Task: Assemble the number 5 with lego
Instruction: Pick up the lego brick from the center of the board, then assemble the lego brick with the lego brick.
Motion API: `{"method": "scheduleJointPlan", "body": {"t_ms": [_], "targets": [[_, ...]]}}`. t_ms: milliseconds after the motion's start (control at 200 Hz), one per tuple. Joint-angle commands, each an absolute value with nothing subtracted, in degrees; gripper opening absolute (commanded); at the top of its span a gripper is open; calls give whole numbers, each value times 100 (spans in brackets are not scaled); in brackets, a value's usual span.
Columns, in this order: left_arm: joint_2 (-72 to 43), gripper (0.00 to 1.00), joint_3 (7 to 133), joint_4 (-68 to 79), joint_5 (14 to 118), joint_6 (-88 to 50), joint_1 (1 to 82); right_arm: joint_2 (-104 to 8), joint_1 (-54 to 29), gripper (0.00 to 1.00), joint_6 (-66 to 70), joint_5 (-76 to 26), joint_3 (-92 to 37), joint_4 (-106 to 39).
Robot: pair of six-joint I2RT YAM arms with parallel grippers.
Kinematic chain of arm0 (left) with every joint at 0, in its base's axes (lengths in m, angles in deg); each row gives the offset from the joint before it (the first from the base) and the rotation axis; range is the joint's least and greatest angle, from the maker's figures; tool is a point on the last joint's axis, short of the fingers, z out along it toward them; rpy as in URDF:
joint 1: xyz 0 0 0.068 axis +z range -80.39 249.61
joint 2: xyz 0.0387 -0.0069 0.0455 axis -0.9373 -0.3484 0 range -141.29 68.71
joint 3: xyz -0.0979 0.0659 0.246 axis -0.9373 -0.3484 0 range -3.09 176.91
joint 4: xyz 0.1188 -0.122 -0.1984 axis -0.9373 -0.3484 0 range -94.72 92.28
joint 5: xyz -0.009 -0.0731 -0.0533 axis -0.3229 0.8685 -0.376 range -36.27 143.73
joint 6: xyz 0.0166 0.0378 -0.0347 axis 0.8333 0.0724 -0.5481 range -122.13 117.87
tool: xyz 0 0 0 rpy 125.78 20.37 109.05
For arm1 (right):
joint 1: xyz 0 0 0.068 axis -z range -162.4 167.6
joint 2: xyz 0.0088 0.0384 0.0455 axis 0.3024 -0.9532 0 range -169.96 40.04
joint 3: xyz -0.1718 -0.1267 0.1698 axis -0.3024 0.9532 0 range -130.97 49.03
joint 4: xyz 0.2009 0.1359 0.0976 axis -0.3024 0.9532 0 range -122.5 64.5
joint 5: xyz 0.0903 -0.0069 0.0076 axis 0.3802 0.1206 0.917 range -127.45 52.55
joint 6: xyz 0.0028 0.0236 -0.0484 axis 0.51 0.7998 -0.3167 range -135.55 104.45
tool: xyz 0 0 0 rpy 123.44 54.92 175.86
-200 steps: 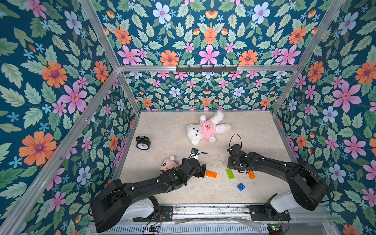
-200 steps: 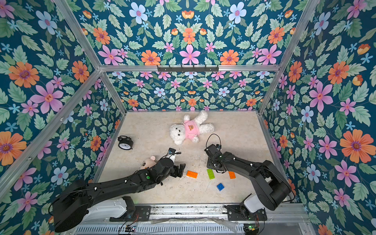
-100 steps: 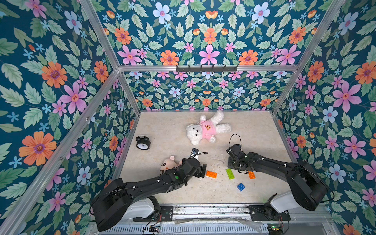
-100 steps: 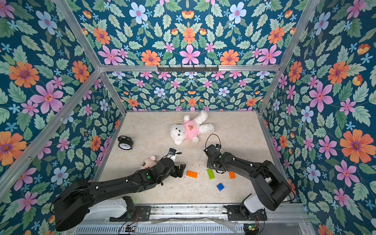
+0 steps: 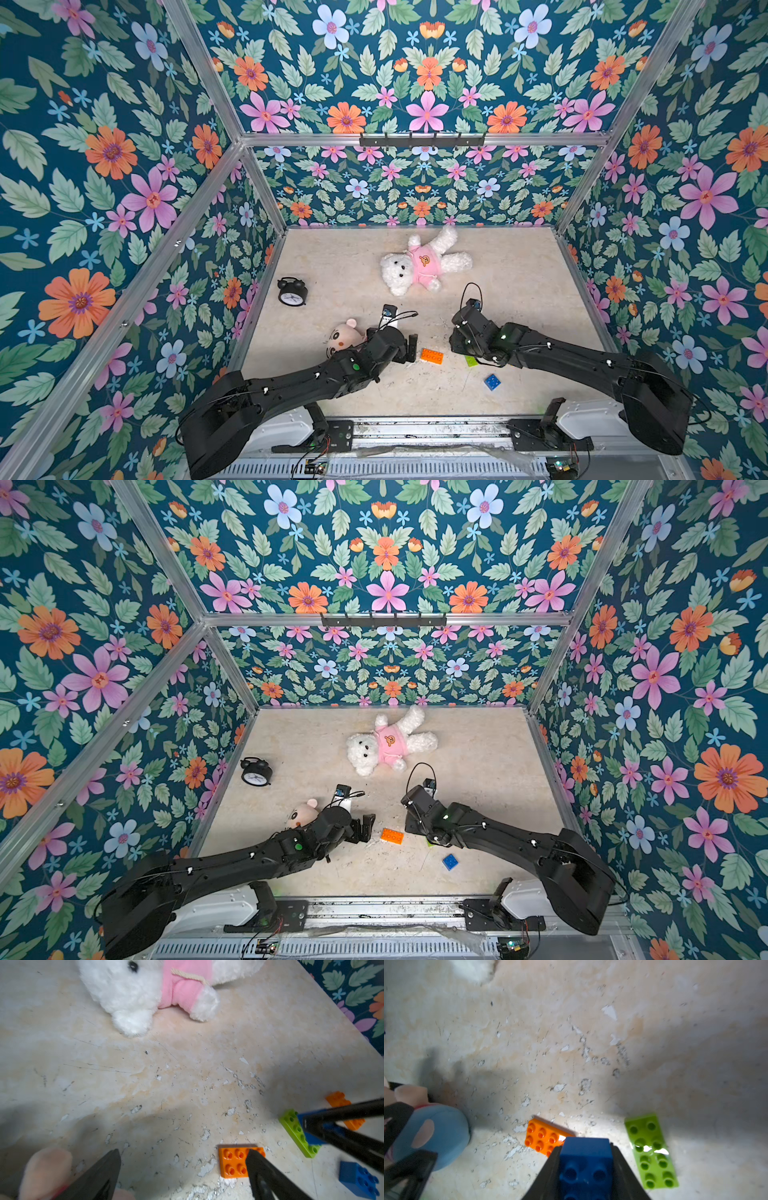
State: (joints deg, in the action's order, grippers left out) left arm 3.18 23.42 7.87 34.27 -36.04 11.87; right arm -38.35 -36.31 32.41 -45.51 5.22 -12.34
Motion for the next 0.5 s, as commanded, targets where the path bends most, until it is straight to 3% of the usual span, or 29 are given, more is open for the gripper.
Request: {"method": "scheduleJointPlan", "body": {"t_ms": [0,495], "targets": [[552,99,2245,659,2851,-3896,1186,-4212,-3896,15,3930,-4820,309,-1173],[1005,99,2029,536,2389,-3782,1187,-5440,-4561,14,5095,-5406,-811,-26]]}}
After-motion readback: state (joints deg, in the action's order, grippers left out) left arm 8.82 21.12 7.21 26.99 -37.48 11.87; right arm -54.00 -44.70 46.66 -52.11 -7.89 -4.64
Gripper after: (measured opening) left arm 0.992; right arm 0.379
